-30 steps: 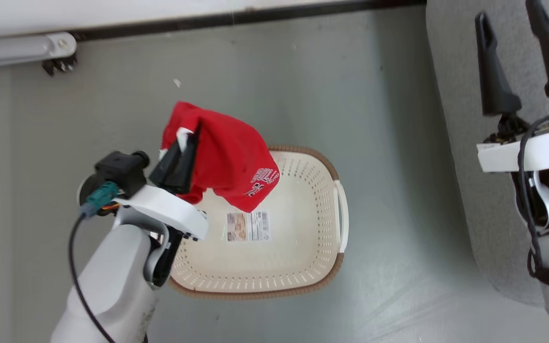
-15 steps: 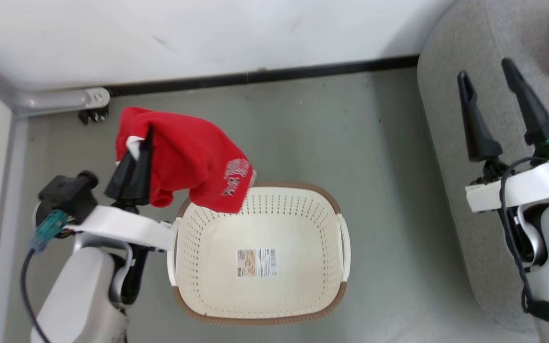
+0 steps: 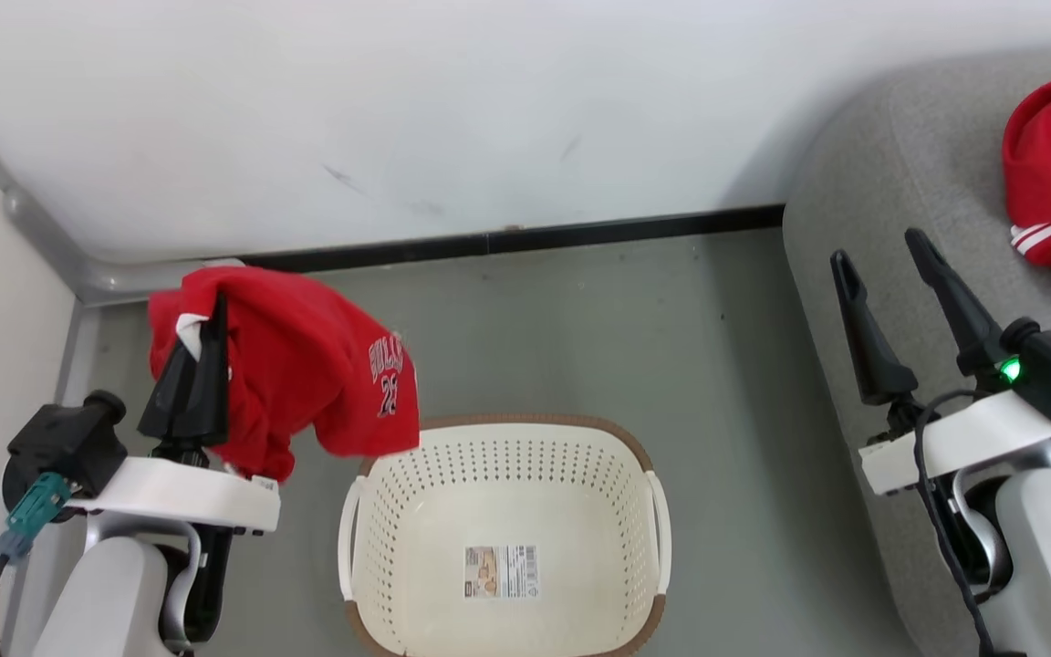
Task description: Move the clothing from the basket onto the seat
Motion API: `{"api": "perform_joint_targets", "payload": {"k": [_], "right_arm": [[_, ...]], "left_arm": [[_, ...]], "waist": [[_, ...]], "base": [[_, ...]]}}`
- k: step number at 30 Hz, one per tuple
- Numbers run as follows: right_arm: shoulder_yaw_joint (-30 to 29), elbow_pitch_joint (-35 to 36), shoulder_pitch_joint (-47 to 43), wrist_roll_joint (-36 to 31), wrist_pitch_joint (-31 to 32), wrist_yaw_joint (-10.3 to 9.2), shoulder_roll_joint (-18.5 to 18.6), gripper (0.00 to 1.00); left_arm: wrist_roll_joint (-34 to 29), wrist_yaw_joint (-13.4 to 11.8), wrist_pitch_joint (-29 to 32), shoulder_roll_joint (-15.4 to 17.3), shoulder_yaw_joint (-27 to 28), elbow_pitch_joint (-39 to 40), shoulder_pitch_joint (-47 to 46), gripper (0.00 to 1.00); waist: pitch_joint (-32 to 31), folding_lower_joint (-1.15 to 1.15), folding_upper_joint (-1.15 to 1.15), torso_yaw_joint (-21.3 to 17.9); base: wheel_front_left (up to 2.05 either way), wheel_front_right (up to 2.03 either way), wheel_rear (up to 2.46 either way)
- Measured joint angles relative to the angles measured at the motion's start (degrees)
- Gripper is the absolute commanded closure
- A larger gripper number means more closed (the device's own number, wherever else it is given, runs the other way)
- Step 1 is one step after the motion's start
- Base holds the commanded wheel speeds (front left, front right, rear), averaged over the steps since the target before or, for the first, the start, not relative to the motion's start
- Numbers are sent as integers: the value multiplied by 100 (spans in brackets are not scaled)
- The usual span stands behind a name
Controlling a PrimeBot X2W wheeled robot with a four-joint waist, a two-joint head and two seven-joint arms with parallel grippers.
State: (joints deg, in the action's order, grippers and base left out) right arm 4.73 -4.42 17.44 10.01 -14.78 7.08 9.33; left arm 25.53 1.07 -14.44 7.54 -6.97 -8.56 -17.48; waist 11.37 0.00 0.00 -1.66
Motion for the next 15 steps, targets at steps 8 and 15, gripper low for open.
{"api": "perform_joint_targets", "payload": {"k": [8, 15], "right_arm": [[-12, -94, -392, 12, 0, 0, -63, 0], [88, -169, -587, 66, 0, 0, -102, 0]], "left_arm": [[-63, -138, 0, 147, 266, 406, 402, 100], [-49, -203, 0, 183, 371, 634, 767, 100]], "waist": [[-430, 0, 0, -23], [-723, 0, 0, -56]], "base": [[0, 0, 0], [0, 0, 0]]}}
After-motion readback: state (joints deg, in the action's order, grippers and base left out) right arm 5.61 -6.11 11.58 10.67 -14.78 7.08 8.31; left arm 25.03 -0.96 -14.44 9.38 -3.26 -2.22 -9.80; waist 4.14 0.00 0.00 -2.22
